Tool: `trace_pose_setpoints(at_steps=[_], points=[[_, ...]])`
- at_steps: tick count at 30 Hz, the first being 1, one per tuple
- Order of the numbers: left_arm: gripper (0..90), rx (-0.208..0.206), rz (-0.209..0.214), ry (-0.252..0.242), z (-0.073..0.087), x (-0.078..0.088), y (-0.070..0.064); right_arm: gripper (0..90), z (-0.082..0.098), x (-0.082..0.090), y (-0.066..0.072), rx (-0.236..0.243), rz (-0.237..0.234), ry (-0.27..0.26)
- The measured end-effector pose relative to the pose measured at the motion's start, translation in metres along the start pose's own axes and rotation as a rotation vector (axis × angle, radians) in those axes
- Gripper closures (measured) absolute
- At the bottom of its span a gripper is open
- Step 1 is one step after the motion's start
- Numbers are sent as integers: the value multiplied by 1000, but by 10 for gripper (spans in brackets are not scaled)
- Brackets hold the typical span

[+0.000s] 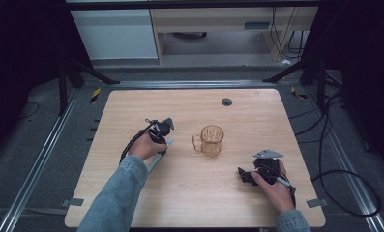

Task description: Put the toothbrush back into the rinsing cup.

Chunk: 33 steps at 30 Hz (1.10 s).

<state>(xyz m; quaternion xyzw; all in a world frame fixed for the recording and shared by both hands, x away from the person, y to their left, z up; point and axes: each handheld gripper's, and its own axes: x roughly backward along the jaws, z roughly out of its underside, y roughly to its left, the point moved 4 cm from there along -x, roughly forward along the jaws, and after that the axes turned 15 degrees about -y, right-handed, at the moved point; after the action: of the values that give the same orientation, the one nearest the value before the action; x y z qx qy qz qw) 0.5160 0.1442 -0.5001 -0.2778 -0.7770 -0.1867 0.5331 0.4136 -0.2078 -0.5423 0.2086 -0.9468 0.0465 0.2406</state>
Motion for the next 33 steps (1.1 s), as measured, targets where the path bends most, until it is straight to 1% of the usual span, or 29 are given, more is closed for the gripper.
trace_pose_setpoints(at_steps=[12, 20, 23, 25, 29, 31, 33], points=[[767, -1, 11, 5, 1, -3, -1, 7, 0, 0, 0, -5, -1, -3], [788, -20, -4, -1, 2, -2, -2, 7, 0, 0, 0, -5, -1, -3], [788, -21, -11, -20, 3, 1, -1, 7, 0, 0, 0, -5, -2, -3], [789, -23, -8, -27, 2, 4, -1, 7, 0, 0, 0, -5, -1, -3], [789, -23, -16, -65, 0, 12, -1, 7, 0, 0, 0, -2, 1, 0], [790, -24, -14, -66, 0, 14, -1, 7, 0, 0, 0, 0, 0, -1], [789, -32, -17, -83, -1, 18, -3, 7, 0, 0, 0, -1, 0, -1]])
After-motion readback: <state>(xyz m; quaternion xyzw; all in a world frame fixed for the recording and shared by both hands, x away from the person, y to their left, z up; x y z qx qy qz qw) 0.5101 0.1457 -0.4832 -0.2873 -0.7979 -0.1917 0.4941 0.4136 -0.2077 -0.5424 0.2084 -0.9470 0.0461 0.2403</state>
